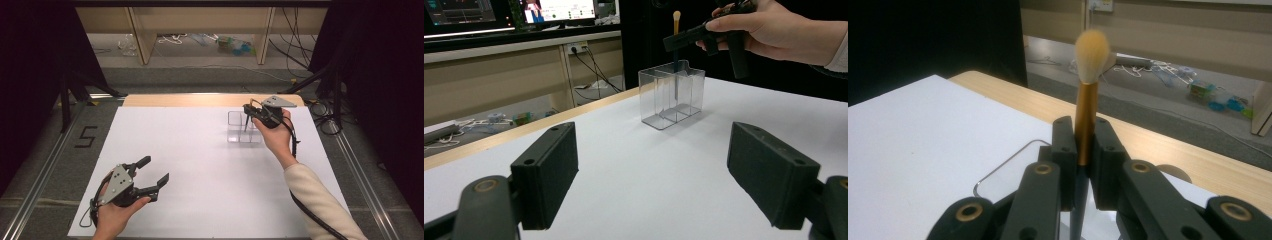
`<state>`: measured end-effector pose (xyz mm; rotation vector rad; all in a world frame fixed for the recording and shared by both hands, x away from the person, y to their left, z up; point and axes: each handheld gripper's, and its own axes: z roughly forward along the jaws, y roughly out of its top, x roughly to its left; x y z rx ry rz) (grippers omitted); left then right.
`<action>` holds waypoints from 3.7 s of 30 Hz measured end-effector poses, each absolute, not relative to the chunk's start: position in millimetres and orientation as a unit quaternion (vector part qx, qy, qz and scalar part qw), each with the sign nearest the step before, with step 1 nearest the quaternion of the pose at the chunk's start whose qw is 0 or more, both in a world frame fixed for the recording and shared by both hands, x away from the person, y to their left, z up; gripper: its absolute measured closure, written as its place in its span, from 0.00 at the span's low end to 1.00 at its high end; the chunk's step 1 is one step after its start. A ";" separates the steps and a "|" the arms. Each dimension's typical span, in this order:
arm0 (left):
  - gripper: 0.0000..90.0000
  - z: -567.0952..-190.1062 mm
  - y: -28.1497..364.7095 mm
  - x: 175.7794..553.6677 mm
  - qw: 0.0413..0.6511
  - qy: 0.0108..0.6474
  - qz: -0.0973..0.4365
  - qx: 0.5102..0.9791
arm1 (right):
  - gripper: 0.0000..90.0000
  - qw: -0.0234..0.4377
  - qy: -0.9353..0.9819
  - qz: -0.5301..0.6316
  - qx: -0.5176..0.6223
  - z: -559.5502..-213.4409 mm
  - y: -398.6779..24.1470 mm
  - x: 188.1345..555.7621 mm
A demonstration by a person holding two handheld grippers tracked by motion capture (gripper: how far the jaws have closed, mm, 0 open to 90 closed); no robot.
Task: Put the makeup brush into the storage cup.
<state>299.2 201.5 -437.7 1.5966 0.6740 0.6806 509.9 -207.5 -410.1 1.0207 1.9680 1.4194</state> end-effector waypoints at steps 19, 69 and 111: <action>0.23 -437.7 201.7 299.2 0.597 0.290 0.293 0.688 | 0.93 0.253 0.728 0.511 0.381 -415.5 -207.6 511.0; 0.23 -436.8 201.9 298.3 0.598 0.290 0.294 0.687 | 0.17 0.286 0.710 0.521 0.379 -397.7 -227.9 486.9; 0.23 -436.5 201.7 298.9 0.595 0.287 0.297 0.689 | 0.18 0.259 0.727 0.548 0.323 -395.5 -257.3 417.3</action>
